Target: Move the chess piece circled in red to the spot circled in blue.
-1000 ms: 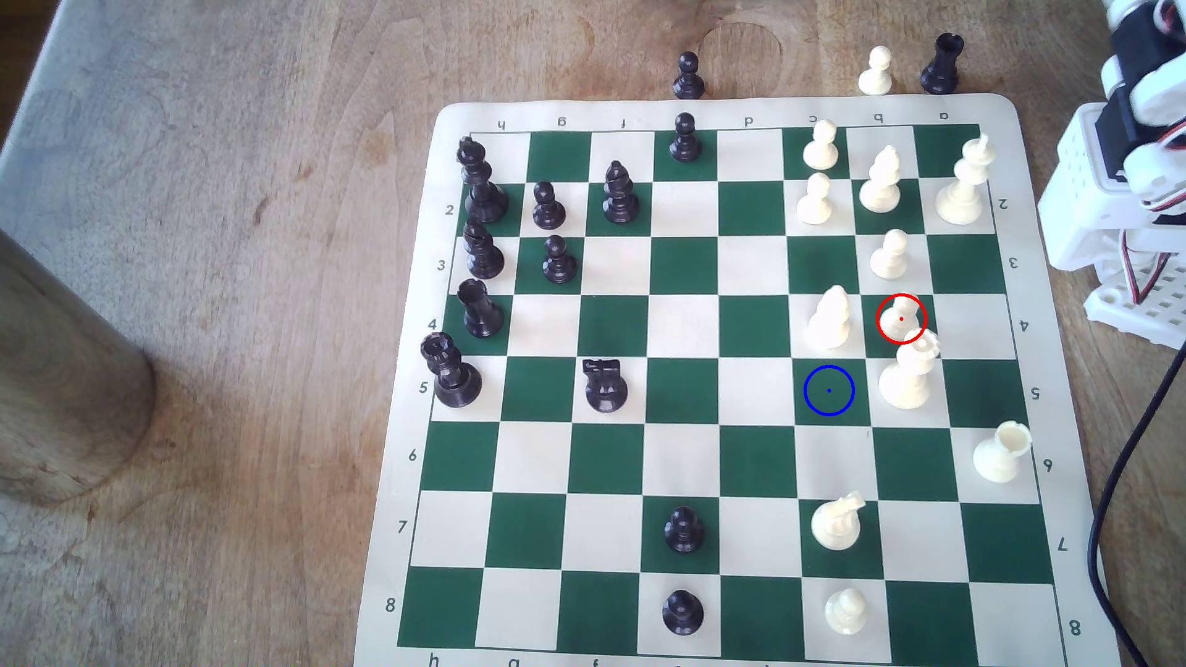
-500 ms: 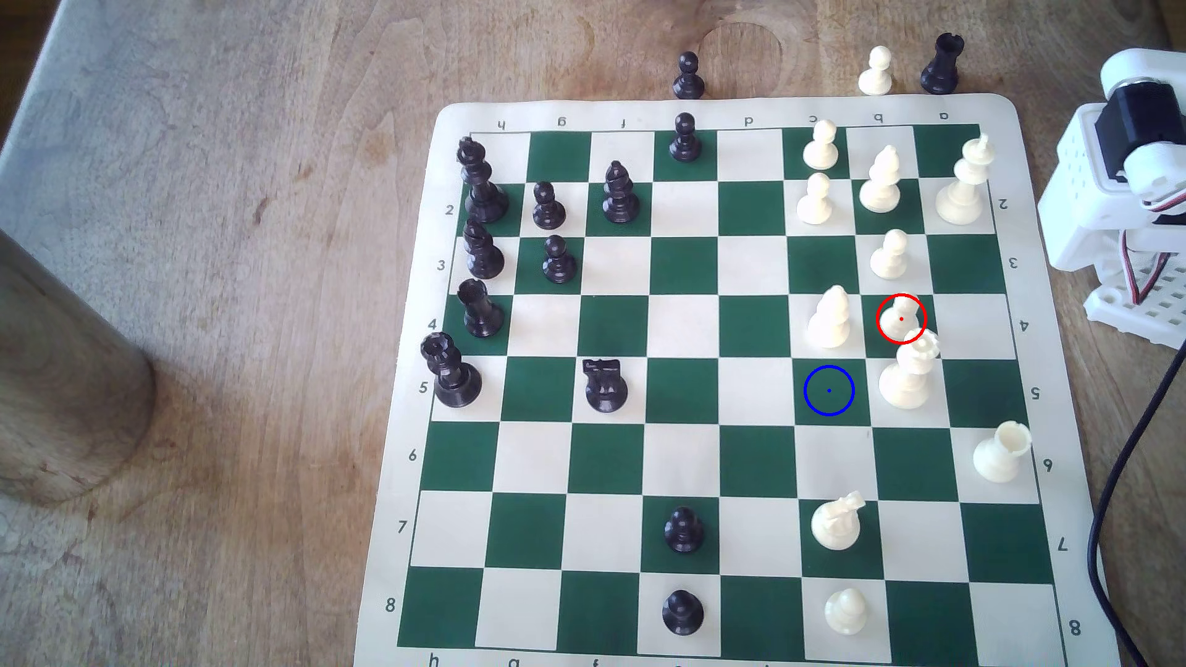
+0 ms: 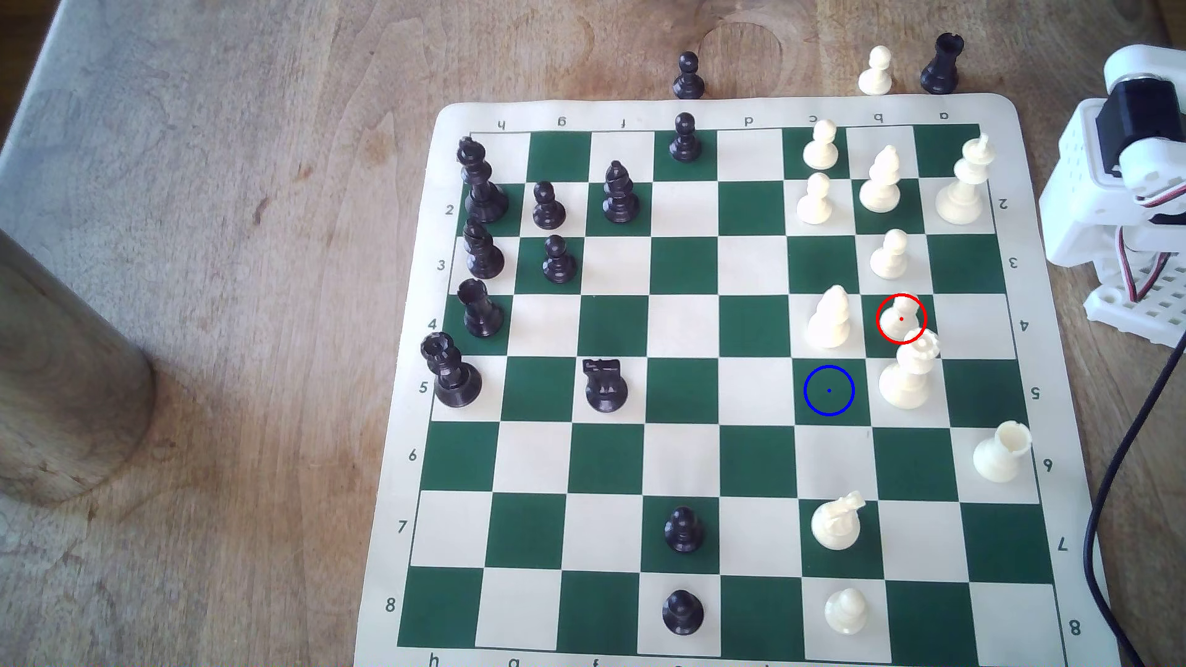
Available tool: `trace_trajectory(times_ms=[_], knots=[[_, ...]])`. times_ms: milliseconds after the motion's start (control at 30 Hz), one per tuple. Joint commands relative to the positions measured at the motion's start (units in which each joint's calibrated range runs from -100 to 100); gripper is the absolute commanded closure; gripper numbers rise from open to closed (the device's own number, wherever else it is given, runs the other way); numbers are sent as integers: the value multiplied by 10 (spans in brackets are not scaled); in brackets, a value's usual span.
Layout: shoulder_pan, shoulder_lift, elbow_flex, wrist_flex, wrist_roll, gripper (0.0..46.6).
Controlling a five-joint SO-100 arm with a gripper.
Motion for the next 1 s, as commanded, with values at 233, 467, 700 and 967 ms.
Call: trace_trajectory(times_ms=[233,467,700,967], knots=[[-25,41,-105,400,-16,460],[-77,99,-118,465,-42,434],[-183,154,-106,532,-42,413],[-226,155,-32,525,-37,369]])
